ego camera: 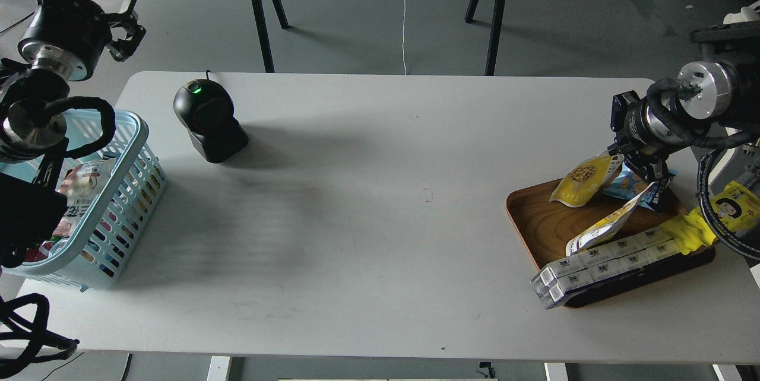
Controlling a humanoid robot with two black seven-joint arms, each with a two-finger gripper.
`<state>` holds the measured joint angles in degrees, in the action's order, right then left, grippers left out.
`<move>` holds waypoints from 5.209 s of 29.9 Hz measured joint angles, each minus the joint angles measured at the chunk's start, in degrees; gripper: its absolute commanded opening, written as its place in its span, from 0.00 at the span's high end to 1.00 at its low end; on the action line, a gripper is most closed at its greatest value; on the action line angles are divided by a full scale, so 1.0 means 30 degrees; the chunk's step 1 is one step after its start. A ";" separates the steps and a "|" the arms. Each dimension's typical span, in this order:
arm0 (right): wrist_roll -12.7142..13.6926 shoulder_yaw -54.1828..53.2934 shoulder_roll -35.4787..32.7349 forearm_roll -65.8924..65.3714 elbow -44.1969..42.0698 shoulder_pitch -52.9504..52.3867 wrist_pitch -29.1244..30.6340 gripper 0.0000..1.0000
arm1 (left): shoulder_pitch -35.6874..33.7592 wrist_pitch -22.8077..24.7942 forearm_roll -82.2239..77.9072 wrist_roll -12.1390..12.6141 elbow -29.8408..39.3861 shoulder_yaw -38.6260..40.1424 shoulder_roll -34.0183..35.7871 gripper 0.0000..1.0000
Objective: Scan snack and place in basket
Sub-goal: 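Reach the right gripper down to the yellow snack packet on the tray, then grasp the yellow snack packet and lift it off the tray, then carry the packet toward the scanner and set it upright on the table, then reach the left gripper to the standing yellow packet and grasp it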
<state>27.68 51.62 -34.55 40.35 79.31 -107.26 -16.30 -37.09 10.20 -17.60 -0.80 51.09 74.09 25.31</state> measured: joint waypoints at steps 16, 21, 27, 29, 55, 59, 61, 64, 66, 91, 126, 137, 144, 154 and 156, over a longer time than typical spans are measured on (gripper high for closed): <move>0.0107 -0.3071 0.0211 0.2474 0.2122 -0.4787 -0.0756 1.00 | 0.0003 -0.0027 0.0004 0.0001 -0.0011 -0.0002 0.0001 0.00; -0.0124 -0.5124 0.2423 0.3489 0.1704 -0.4724 -0.1657 1.00 | -0.0001 -0.0035 0.0006 0.0001 -0.0017 -0.0028 0.0001 0.00; -0.0203 -0.5703 0.4821 0.3596 0.0701 -0.4275 -0.2362 1.00 | -0.0073 -0.0037 -0.0016 0.0001 -0.0040 -0.0030 -0.0002 0.00; -0.0219 -0.6041 0.5407 0.3595 0.0505 -0.3919 -0.2500 1.00 | -0.0117 -0.0036 -0.0021 0.0001 -0.0040 -0.0030 -0.0021 0.00; -0.0438 -0.9179 1.1514 0.0602 -0.6180 0.3548 -0.2774 0.88 | -0.0236 -0.0029 0.0009 0.0002 -0.0070 -0.0034 0.0014 0.00; -0.0414 -0.9207 1.1518 0.0191 -0.6478 0.3598 -0.2775 0.67 | -0.0234 -0.0029 0.0009 0.0002 -0.0070 -0.0030 0.0030 0.00; -0.0411 -0.9209 1.1519 0.0091 -0.6509 0.3595 -0.2811 0.46 | -0.0233 -0.0029 0.0010 0.0002 -0.0070 -0.0027 0.0054 0.00; -0.0410 -0.9210 1.1519 0.0044 -0.6516 0.3491 -0.2830 0.28 | -0.0233 -0.0029 0.0009 0.0002 -0.0070 -0.0027 0.0056 0.00; -0.0410 -0.9210 1.1519 0.0031 -0.6518 0.3387 -0.2830 0.22 | -0.0229 -0.0030 0.0009 0.0002 -0.0070 -0.0027 0.0056 0.00; -0.0889 -1.8179 0.1959 -0.2581 -0.6169 0.4790 0.0959 0.00 | -0.1585 0.1080 -0.0974 0.0212 0.0240 -0.1291 0.3798 0.00; -0.4922 -3.3701 -0.1578 -0.3072 -0.9611 2.3878 1.4768 0.00 | -0.2729 0.5829 -2.9689 0.3185 1.6666 -1.1079 0.7070 0.00; -0.4901 -3.3723 -0.1578 -0.3051 -0.9563 2.3797 1.4768 0.00 | -0.2767 0.5933 -3.3595 0.6498 1.5397 -1.3295 0.0098 0.01; -0.4898 -3.3702 -0.1587 -0.3051 -0.9552 2.3814 1.4768 0.00 | -0.2495 0.5933 -3.5736 0.6738 1.3983 -1.3642 -0.1798 0.02; -0.4933 -3.3729 -0.1751 -0.3026 -0.9547 2.3915 1.4768 0.00 | -0.0985 0.5934 -3.5801 0.6708 1.3206 -1.3634 -0.2793 0.03; -0.4944 -3.3729 -0.1752 -0.3039 -0.9556 2.3916 1.4768 0.00 | -0.0779 0.5933 -3.5801 0.6605 1.2657 -1.3570 -0.2832 0.03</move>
<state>12.85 -49.57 -39.81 31.24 50.65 -35.51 28.01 -39.43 28.00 -125.01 19.02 89.07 33.38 16.82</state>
